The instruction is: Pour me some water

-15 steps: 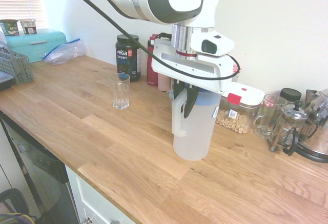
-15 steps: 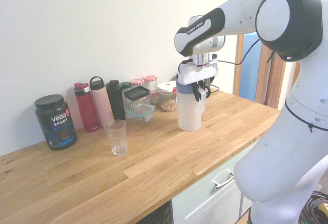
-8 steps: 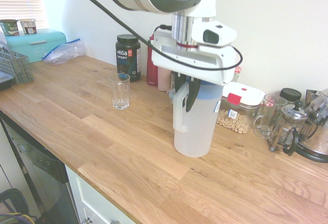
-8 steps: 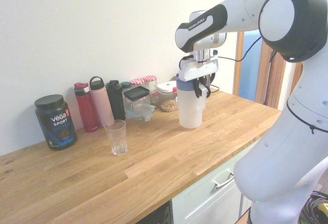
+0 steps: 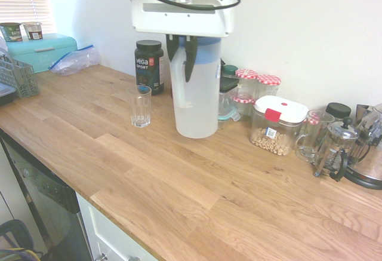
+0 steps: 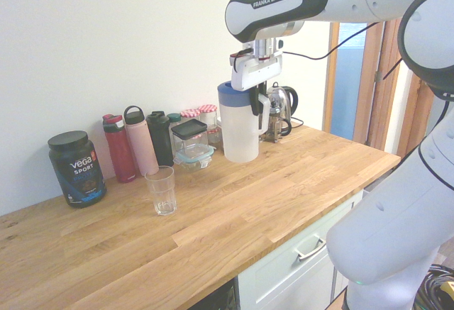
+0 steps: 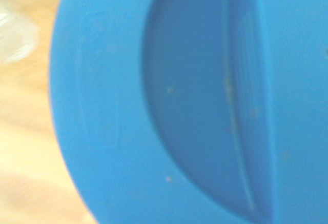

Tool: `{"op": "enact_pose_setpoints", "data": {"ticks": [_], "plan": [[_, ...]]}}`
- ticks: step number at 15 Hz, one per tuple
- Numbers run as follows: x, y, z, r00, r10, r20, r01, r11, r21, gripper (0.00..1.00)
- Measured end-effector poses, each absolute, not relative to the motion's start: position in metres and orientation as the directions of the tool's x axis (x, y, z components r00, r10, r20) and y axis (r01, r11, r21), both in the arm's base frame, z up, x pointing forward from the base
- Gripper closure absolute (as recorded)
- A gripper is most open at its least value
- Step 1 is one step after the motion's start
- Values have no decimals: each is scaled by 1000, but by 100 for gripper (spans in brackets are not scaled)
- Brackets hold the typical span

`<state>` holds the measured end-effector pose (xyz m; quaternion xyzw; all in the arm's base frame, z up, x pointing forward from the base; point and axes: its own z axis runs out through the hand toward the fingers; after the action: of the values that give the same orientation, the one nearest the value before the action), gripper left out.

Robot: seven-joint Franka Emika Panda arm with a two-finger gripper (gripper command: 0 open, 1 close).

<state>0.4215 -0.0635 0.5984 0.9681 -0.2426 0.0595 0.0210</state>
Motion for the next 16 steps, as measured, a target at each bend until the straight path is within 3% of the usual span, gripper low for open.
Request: {"op": "enact_pose_setpoints", "data": {"ticks": [4,8,11,16], "plan": [[420,15,592,967,-242,83,-249,-963,99,100],[430,67,584,999,-17,41,-25,-977,214,100],[461,82,565,994,105,-34,111,-935,336,100],[487,105,534,960,193,-201,274,-784,556,100]]}}
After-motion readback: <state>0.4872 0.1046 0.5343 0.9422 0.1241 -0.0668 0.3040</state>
